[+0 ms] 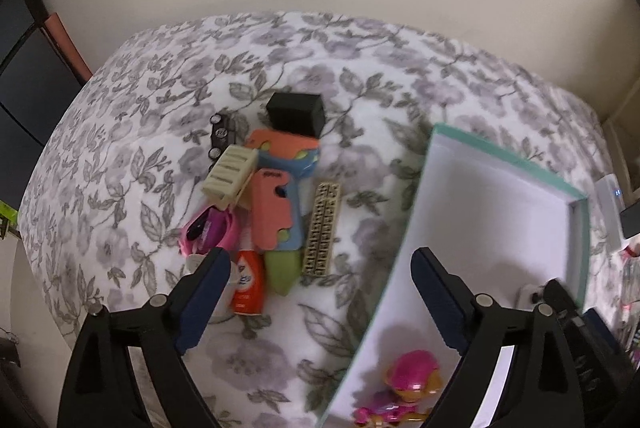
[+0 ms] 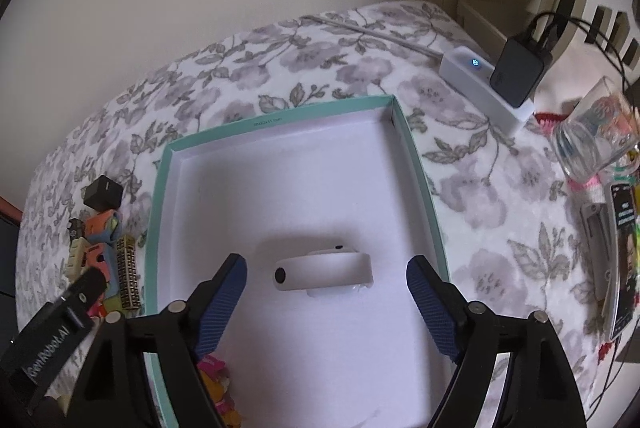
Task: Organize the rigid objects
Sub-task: 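Move both open tools back over the pile of items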
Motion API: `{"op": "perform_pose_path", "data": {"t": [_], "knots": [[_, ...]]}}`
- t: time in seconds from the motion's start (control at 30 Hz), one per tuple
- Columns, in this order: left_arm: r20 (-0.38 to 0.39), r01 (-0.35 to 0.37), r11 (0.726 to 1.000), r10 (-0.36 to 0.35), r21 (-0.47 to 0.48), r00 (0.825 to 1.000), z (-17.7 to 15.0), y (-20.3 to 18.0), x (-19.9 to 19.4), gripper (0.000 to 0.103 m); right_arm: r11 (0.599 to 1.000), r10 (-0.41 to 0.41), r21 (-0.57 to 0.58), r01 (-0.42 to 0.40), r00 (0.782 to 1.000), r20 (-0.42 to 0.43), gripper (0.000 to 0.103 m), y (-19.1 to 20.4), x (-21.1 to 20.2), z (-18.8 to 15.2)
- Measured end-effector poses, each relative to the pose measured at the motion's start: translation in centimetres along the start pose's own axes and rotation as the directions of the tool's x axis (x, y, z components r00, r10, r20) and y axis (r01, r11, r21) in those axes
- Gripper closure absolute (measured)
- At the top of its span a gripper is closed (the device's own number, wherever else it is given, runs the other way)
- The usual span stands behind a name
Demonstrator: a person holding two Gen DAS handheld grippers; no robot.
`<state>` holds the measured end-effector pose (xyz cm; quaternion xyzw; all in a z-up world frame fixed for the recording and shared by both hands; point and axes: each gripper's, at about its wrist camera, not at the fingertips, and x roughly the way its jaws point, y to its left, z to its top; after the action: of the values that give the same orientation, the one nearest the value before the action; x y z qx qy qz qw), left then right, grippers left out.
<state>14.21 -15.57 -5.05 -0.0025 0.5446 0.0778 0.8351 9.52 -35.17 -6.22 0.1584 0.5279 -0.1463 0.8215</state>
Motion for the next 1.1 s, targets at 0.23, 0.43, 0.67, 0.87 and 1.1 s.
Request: {"op": "perform_pose_path", "data": {"t": [0.23,0.43,0.67,0.87,1.1], "knots": [[0.034,-0.014,1.0,0.014,0.003,0.999,0.5,1.4,-0.5,0.011,1.0,0.008,-0.028,-0.007,0.999,0.04,0.018,1.3,-0.6,0.1],[0.031,0.001,1.0,-0.001,-0.008,1.0,0.9,2.5,-0.8,0.011,0.998,0.061,0.021,-0.062,0.997,0.045,0.014,1.0,-0.7,-0.1],[0.018,-0.005,0.999,0.006,-0.04,1.0,1.3,4.4,-0.5,0.011,0.996,0.077,0.026,-0.08,0.993,0.087,0.0,1.0,-0.9,-0.2],[0.012,-0.037,0.996,0.038,-0.079,0.999,1.7,7.1,-0.4,0.011,0.996,0.085,-0.01,-0.084,0.987,0.134,0.0,2.3,-2.1,0.1],[0.019,-0.047,0.989,0.05,-0.138,0.999,1.9,10.9,-0.8,0.011,0.993,0.098,-0.09,-0.08,0.97,0.221,0.0,5.8,-6.0,1.3]]}}
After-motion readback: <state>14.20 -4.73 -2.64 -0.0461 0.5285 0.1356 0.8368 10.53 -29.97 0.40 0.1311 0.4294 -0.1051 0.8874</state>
